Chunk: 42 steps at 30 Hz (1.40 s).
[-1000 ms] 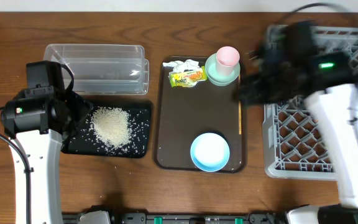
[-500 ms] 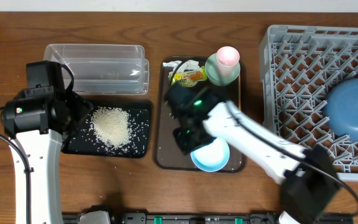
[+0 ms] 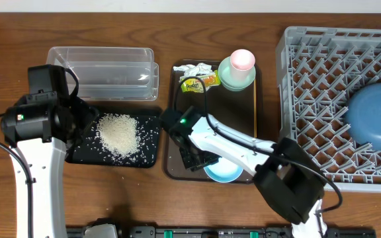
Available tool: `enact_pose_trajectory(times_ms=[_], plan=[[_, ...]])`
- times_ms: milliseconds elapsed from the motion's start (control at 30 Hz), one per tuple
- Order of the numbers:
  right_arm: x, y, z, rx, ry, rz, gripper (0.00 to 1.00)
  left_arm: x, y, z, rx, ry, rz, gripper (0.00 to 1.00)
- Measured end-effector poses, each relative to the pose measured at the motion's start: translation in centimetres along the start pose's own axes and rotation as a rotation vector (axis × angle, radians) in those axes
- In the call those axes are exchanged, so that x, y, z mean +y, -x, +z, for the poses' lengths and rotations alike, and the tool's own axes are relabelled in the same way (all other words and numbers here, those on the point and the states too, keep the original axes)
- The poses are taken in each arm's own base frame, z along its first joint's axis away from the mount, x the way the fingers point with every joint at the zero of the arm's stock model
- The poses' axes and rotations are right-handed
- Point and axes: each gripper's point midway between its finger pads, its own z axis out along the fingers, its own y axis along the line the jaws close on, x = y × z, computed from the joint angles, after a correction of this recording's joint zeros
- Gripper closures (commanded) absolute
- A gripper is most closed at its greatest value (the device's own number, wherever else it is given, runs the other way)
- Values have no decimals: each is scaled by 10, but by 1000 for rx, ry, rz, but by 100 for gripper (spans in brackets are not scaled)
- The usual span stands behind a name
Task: Sort waste into correct bins and load items into the dishwasher rack
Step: 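Move the right gripper over the light-blue bowl and lower it, then grasp the light-blue bowl rim with the right gripper and lift, then place the light-blue bowl in the rack's upper area and release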
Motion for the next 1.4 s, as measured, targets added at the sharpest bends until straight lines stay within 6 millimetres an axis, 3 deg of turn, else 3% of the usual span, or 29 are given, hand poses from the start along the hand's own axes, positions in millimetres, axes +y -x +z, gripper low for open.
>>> enact_pose_trajectory(times_ms=[133, 400, 533, 633, 800, 933, 1000, 1067, 1200, 1400], plan=[[0, 2, 2, -7, -3, 21, 97, 0, 0, 0, 0, 0, 0, 12], [-6, 0, -4, 5, -28, 23, 99, 0, 0, 0, 0, 0, 0, 12], [-11, 11, -34, 1, -9, 8, 99, 0, 0, 0, 0, 0, 0, 12], [-26, 38, -74, -52, 50, 12, 99, 0, 0, 0, 0, 0, 0, 12], [-91, 103, -160, -283, 215, 84, 99, 0, 0, 0, 0, 0, 0, 12], [-179, 134, -223, -494, 378, 153, 99, 0, 0, 0, 0, 0, 0, 12], [-225, 140, -240, -586, 452, 185, 99, 0, 0, 0, 0, 0, 0, 12], [-270, 142, -249, -664, 515, 217, 99, 0, 0, 0, 0, 0, 0, 12], [-328, 146, -253, -794, 624, 232, 99, 0, 0, 0, 0, 0, 0, 12], [-379, 158, -247, -957, 825, 198, 99, 0, 0, 0, 0, 0, 0, 12]])
